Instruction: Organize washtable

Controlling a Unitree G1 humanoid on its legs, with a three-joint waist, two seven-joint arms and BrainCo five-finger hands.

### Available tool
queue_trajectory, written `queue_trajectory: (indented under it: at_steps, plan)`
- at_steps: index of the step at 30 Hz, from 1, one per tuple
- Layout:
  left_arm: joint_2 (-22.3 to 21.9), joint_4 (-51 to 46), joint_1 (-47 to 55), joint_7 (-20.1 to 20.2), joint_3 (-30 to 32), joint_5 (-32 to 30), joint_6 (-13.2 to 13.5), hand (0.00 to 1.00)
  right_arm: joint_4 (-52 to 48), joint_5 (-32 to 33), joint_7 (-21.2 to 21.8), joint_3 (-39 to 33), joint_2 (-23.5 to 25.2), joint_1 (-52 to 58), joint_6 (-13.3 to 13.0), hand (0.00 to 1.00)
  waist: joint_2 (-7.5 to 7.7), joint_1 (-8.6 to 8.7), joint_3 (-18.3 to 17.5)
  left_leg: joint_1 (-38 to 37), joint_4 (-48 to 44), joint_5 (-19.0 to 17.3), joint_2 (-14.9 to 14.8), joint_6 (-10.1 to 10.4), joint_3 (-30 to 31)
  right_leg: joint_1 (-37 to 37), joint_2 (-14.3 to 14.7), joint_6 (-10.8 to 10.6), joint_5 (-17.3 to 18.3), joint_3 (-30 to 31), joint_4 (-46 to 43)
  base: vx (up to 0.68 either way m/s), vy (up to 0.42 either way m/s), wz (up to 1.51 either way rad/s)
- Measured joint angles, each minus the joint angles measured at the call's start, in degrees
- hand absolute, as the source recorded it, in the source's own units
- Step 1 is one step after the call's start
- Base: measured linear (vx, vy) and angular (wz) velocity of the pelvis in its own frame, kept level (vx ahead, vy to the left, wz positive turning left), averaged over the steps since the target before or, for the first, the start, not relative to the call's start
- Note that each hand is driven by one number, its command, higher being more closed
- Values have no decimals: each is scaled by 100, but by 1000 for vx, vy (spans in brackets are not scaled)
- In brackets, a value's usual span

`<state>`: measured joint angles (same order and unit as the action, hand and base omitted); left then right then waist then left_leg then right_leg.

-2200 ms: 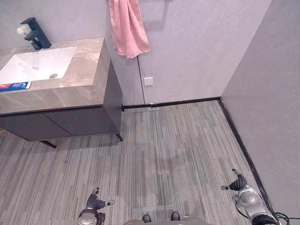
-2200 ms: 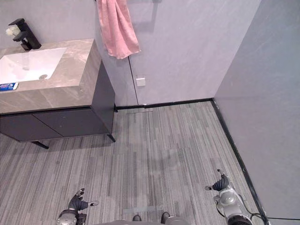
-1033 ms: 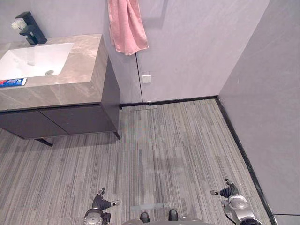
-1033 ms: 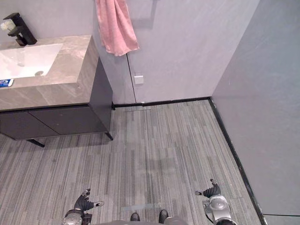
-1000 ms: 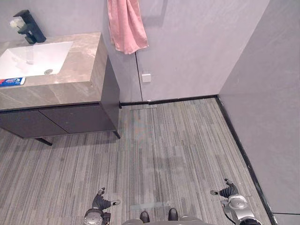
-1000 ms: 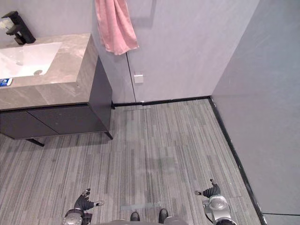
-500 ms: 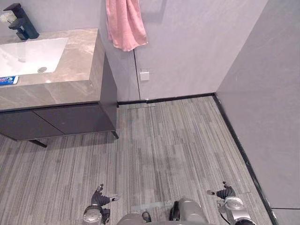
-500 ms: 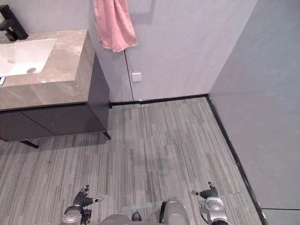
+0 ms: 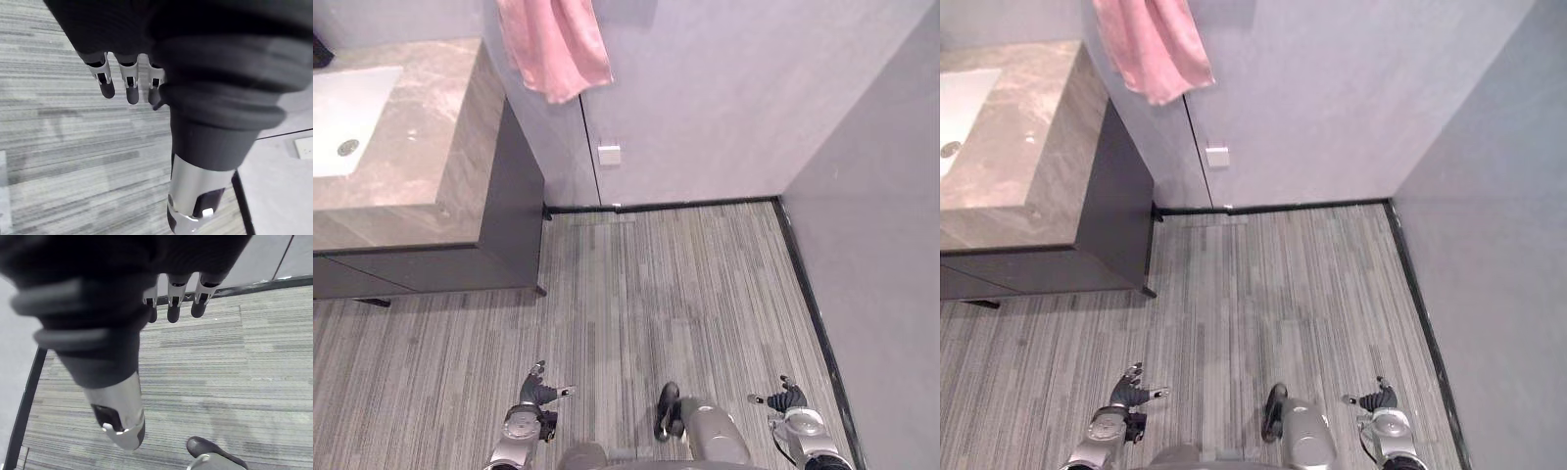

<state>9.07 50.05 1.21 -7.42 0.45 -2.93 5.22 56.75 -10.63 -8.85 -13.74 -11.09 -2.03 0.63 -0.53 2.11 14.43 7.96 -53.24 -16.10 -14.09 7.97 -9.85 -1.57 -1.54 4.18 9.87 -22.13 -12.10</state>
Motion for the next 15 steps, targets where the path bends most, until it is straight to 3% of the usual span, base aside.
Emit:
queue_trajectory:
  at_steps: [1, 3, 5, 6, 7, 8, 9, 12, 13, 15]
  plan:
    - [3, -3, -5, -5, 12, 0, -1, 0, 14, 58, 0, 2, 13, -42, -14, 0, 4, -44, 3, 358, 140, -69, 18, -119, -80, -173, 0, -9, 1, 13, 162, 245, 8, -7]
    - [2, -4, -25, -6, 17, 1, -7, 0, 26, 116, -2, -42, 72, -100, -14, 0, 58, -91, 65, 755, 861, -87, 143, -164, -145, -406, -49, -81, -12, 36, 337, 259, 78, -12]
    - [-1, -9, -21, -6, 16, 0, -29, 0, 25, 127, -18, -159, 150, -139, -15, 0, 143, -161, 126, 884, 2139, -2, 470, -191, -41, -610, -219, -274, 38, 86, 462, 253, 159, -10]
    - [-3, -11, -18, -6, 16, 1, -37, 0, 29, 151, -48, -225, 160, -138, -13, 0, 114, -162, 147, 972, 3084, 290, 674, -192, 207, -713, -311, -427, 112, 95, 522, 284, 238, -8]
    - [4, -9, 15, -11, 18, 1, -42, 0, 40, 155, -109, -218, 149, -112, -13, 0, 25, -188, 134, 939, 3821, 841, 728, -216, 414, -752, -311, -614, 219, 179, 530, 275, 258, -18]
    - [11, -6, 41, -21, 23, 1, -49, 0, 46, 154, -111, -196, 155, -86, -11, 0, 11, -235, 122, 890, 3838, 1203, 732, -212, 416, -799, -323, -673, 302, 256, 527, 410, 375, -47]
    - [52, -12, 38, -28, 30, 1, -50, 0, 70, 154, -109, -145, 231, -85, -8, 0, 178, -346, 93, 926, 3597, 1398, 963, -464, 412, -838, -526, -885, 440, 433, 500, 373, 300, -43]
    - [78, -9, 9, -15, 30, -1, -89, 0, 65, 139, -108, -143, 255, -116, -8, 0, 411, -371, 86, 961, 3233, 971, 1248, -813, 229, -708, -942, -1038, 531, 668, -21, 447, 251, -20]
    - [70, -10, 3, -12, 28, -1, -95, 0, 64, 109, -106, -140, 261, -139, -9, 0, 427, -374, 83, 853, 3194, 867, 1297, -872, 157, -556, -1060, -1049, 525, 828, -472, 419, 232, -19]
    - [130, -12, 18, -14, 29, 0, -101, 0, 68, 83, -93, -91, 305, -139, -9, 0, 474, -375, 88, 439, 3260, 661, 1390, -1017, 25, -141, -1343, -1333, 313, 1115, -1811, 439, 198, -19]
